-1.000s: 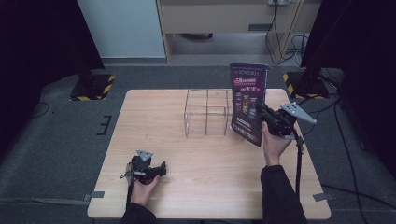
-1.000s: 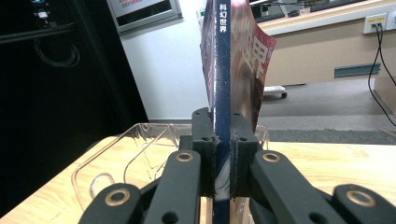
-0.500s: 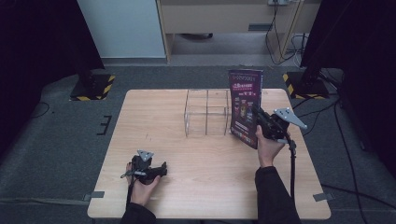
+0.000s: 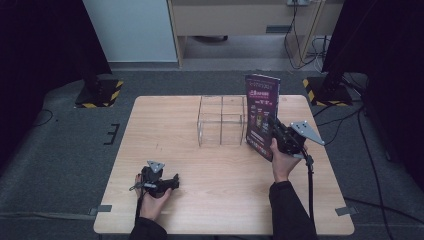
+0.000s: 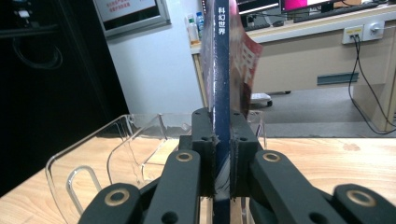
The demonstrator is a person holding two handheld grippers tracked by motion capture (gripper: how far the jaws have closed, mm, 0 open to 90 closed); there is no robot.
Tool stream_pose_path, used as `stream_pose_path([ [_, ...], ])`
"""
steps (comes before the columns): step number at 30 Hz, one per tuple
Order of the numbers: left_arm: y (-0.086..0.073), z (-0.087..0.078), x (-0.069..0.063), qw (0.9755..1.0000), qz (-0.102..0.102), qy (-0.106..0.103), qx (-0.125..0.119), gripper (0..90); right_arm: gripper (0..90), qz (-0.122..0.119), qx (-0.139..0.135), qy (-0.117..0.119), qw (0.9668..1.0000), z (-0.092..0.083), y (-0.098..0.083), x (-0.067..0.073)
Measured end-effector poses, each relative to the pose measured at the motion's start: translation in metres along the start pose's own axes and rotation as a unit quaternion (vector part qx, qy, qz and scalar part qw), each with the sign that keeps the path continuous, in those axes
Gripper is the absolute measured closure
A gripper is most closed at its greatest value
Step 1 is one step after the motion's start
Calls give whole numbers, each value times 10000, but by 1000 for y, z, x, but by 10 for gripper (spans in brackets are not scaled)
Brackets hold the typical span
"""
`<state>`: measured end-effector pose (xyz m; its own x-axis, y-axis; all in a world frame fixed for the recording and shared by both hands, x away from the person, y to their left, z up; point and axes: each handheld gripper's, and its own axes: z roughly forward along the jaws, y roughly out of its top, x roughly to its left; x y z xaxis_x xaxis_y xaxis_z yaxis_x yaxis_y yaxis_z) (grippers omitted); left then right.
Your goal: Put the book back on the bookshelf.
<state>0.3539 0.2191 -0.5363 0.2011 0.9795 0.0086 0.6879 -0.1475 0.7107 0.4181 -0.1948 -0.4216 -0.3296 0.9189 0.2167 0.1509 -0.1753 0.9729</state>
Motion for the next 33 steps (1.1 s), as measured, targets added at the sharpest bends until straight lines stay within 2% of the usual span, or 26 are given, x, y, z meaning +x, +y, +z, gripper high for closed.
stream_pose_path([
  [4, 0, 0, 0, 10000, 0, 1, 0, 51, 842, -38, 75, -71, 9999, -2, -5, 2],
  [9, 0, 0, 0, 10000, 0, 1, 1, 51, 841, -39, 116, -35, 9999, -6, -10, 5],
  [11, 0, 0, 0, 10000, 0, 2, 1, 51, 840, -119, 144, -35, 9998, -8, -11, 6],
  [15, 0, 0, 0, 10000, 2, 6, 16, 48, 839, -84, 266, -43, 9996, -13, -12, 4],
  [19, 0, 1, 0, 10000, 4, -8, 36, 31, 837, -48, 464, -13, 9989, -17, -10, -1],
  [25, 0, 1, 0, 10000, 2, -35, 57, 13, 833, -141, 794, 61, 9967, -27, -8, -4],
  [33, 0, 1, 1, 10000, -9, -38, 74, 4, 828, -154, 1210, 222, 9923, -44, -11, -7],
])
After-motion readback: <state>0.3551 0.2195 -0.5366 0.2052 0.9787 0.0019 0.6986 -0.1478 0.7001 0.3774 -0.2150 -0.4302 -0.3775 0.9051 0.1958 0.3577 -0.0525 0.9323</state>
